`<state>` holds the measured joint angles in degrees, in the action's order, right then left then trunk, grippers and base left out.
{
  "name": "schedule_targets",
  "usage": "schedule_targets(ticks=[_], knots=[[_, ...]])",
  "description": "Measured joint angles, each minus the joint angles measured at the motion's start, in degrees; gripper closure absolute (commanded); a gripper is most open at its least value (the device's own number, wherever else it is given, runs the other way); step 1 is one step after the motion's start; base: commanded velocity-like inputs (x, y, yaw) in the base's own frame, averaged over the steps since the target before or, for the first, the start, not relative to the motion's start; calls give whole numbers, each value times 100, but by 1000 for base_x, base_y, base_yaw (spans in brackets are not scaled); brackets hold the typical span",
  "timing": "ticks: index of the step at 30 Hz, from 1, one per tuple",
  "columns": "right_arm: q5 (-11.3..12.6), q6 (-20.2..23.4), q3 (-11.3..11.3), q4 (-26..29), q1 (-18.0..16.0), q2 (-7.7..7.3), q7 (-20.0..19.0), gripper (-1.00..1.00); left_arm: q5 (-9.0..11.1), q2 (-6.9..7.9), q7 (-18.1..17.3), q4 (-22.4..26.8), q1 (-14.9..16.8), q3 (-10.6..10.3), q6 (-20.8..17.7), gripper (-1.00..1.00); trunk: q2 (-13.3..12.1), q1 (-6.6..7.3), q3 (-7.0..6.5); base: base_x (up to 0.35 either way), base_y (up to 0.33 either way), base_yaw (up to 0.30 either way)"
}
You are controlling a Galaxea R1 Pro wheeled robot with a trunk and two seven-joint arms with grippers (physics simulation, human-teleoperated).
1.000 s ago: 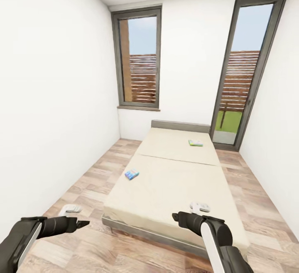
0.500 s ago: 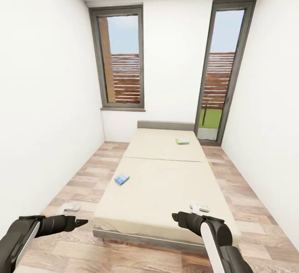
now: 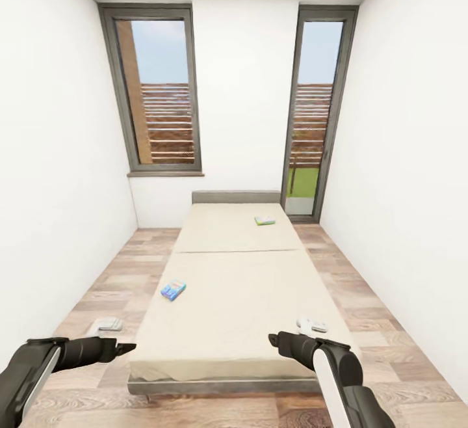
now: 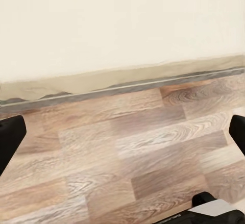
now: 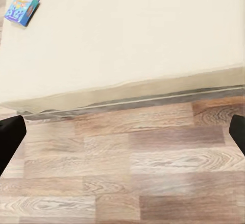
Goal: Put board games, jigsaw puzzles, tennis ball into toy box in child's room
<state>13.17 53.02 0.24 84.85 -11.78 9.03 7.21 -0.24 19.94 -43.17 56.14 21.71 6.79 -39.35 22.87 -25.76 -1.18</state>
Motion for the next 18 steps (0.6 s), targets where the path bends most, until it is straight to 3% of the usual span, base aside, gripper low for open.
schedule_targets(ticks=[18], knots=[[-9,-29,9,-26,-4,43,14,-100,0,1,-1,0,0,81,7,-100,0,0,7,3,289,-280]])
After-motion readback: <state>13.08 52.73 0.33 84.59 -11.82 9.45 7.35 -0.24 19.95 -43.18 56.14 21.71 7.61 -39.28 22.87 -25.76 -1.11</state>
